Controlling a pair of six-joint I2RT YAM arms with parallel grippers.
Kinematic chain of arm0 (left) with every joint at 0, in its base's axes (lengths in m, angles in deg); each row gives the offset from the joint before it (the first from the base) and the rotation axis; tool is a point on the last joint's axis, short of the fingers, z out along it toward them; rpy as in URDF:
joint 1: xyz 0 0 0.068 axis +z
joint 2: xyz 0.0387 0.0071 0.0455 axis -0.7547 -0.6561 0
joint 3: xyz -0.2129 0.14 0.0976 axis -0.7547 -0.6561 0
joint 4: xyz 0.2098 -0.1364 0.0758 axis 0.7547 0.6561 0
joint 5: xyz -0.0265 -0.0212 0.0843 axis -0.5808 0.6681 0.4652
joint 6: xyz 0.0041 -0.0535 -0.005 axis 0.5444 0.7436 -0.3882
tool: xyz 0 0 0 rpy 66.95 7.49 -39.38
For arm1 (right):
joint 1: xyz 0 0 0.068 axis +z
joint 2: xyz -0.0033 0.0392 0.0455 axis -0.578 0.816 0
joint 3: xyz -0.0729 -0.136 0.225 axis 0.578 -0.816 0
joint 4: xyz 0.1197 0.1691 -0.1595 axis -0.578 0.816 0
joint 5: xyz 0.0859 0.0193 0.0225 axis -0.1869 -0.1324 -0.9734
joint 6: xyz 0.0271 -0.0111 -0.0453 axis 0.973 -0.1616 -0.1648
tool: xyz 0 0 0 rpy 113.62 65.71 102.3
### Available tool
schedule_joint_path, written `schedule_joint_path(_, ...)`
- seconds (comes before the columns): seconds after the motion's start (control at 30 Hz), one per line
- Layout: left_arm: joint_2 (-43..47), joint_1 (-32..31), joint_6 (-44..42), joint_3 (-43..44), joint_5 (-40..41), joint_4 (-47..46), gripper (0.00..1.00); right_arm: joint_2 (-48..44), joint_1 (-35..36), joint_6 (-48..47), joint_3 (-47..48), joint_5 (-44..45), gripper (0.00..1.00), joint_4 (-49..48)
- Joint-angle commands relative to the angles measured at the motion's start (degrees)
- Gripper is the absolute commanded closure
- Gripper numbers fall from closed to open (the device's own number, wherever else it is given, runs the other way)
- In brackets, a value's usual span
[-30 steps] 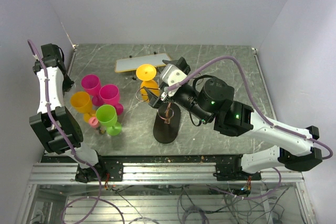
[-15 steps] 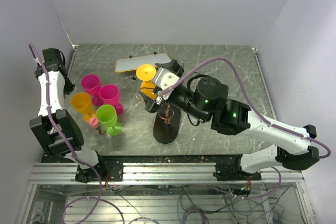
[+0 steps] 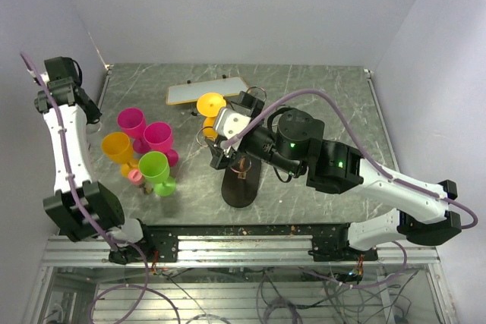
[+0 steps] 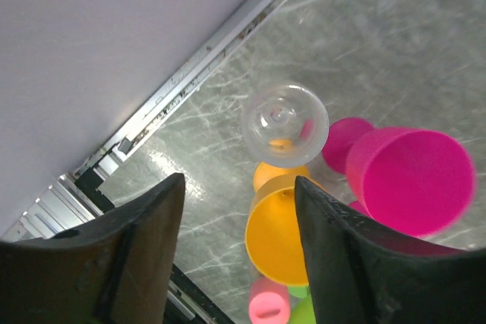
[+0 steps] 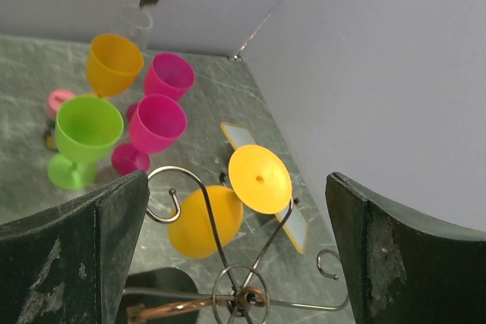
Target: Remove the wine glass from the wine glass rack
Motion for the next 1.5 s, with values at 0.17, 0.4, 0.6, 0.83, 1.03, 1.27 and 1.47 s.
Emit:
schedule_joint_path(0.17,9.13,0.57,-1.8,5.59,-4.88,4.65,0.21,8.12,-5.78,1.13,13.22,-4.72,0.02,9.34)
schedule_joint_path(0.4,14.91,0.52,0.52,7.81,-25.54,2.25,0.18,8.04,-10.85,-0.2,11.14,-7.85,0.1,7.81)
schedule_joint_path(0.6,19.97,-1.89,12.57,-1.99,-59.97,-15.3,0.19,7.05,-15.45,-0.02,12.2,-13.43,0.14,8.68)
schedule_joint_path(0.83,24.67,-11.59,29.12,-12.3,-62.4,-36.33,0.15,2.35,-17.2,2.25,4.65,-13.88,0.09,1.76)
schedule_joint_path(1.03,17.41,-28.0,25.25,-8.0,-49.51,-25.86,0.19,-1.98,-17.65,4.52,1.54,-12.8,0.09,-1.01)
schedule_joint_path(1.27,11.13,-40.94,23.95,-2.98,-33.12,-17.72,0.29,-7.09,-18.13,4.7,-3.0,-11.25,0.06,-4.21)
schedule_joint_path(1.47,13.06,-41.72,25.39,-5.49,-31.64,-18.48,0.3,-9.65,-18.21,3.71,-4.34,-10.58,0.05,-4.41)
